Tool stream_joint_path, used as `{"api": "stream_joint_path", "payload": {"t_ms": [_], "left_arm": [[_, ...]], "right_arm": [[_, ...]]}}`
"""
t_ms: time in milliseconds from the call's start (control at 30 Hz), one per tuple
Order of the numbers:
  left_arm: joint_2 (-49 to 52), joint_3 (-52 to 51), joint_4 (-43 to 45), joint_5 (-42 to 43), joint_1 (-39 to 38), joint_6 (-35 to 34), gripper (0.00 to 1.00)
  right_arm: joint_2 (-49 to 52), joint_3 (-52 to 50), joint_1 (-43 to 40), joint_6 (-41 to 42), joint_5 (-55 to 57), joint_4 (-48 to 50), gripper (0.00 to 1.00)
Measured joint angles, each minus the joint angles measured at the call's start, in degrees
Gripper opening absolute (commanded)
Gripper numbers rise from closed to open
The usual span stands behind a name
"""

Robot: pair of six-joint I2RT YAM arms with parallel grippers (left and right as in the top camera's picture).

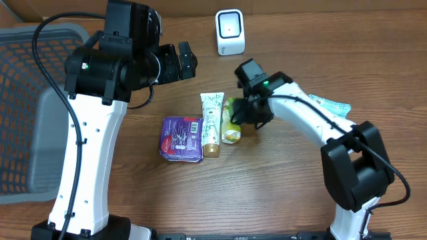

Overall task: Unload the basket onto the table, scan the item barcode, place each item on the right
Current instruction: 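Lower the right gripper and grasp the green snack bar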

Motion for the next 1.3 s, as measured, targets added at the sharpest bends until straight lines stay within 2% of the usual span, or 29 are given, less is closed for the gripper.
{"api": "stream_joint_path", "payload": {"t_ms": [200, 300, 600, 733, 1133, 1300], "left_arm": [[0.0, 0.0, 0.0, 0.0, 0.0, 0.0, 1.0], [0.0, 0.0, 0.0, 0.0, 0.0, 0.0, 1.0], [0.0, 0.0, 0.0, 0.0, 0.0, 0.0, 1.0], [0.0, 0.0, 0.0, 0.0, 0.0, 0.0, 1.0], [0.0, 0.0, 0.0, 0.0, 0.0, 0.0, 1.0], [0.0, 0.0, 0.0, 0.0, 0.0, 0.0, 1.0]], "right_arm": [[0.2, -0.3, -5.6, -0.7, -0.7, 0.4, 0.57], [0.2, -1.4, -7.4, -1.2, -1.0, 0.7, 0.6], [0.3, -2.2, -8.3, -3.5, -7.2, 0.0, 0.65], [0.3, -2.2, -8.0, -4.9, -9.4, -0.1, 0.73], [0.2, -4.6, -3.9, -1.5, -9.6, -0.4, 0.72], [-0.1, -8.0, -4.2, -1.0, -12.4, 2.8, 0.66]]}}
